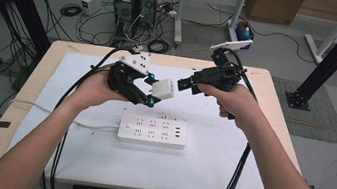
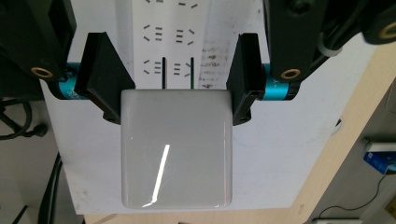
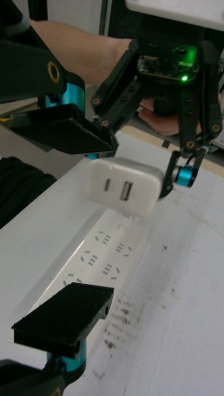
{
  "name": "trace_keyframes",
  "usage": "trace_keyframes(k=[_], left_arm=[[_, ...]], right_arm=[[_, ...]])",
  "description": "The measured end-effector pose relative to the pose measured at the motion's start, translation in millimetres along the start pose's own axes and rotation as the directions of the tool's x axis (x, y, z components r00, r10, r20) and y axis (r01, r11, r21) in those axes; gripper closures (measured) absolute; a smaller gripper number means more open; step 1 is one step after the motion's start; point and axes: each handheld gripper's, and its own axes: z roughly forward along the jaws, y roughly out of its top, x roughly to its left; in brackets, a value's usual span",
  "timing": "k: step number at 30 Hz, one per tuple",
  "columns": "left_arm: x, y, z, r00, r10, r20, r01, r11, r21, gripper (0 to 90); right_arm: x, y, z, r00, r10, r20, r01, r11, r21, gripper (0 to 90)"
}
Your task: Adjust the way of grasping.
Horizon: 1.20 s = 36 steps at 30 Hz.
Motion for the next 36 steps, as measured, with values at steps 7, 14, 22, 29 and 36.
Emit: trace_keyframes(k=[7, 14, 22, 29, 36], left_arm=[[-3.4, 9.1, 5.4, 0.9992, 0.03, -0.028, -0.03, 0.9995, -0.004, 42.7], [-8.2, 12.2, 8.3, 0.9934, 0.082, -0.079, -0.08, 0.9964, 0.028, 42.6], [-10.9, 10.2, 3.7, 0.9842, 0.087, -0.154, -0.067, 0.9889, 0.132, 28.4], [-2.7, -10.3, -19.5, 0.9827, 0.02, -0.184, 0.032, 0.9609, 0.275, 25.5], [0.7, -33.4, -33.9, 0.9853, -0.067, -0.157, 0.138, 0.8533, 0.503, 23.6]], right_arm=[[7.0, 5.4, 20.4, 0.9993, 0.008, -0.036, -0.007, 1.0, 0.025, 34.6], [10.9, 8.0, 31.0, 0.9989, -0.013, -0.045, 0.015, 0.999, 0.03, 57.7], [16.4, 7.5, 23.7, 0.995, -0.096, 0.027, 0.095, 0.995, 0.036, 62.8], [23.1, 9.6, -1.9, 0.9391, -0.255, 0.23, 0.241, 0.967, 0.086, 62.8], [31.3, 13.2, -9.6, 0.7828, -0.45, 0.43, 0.326, 0.885, 0.333, 62.7]])
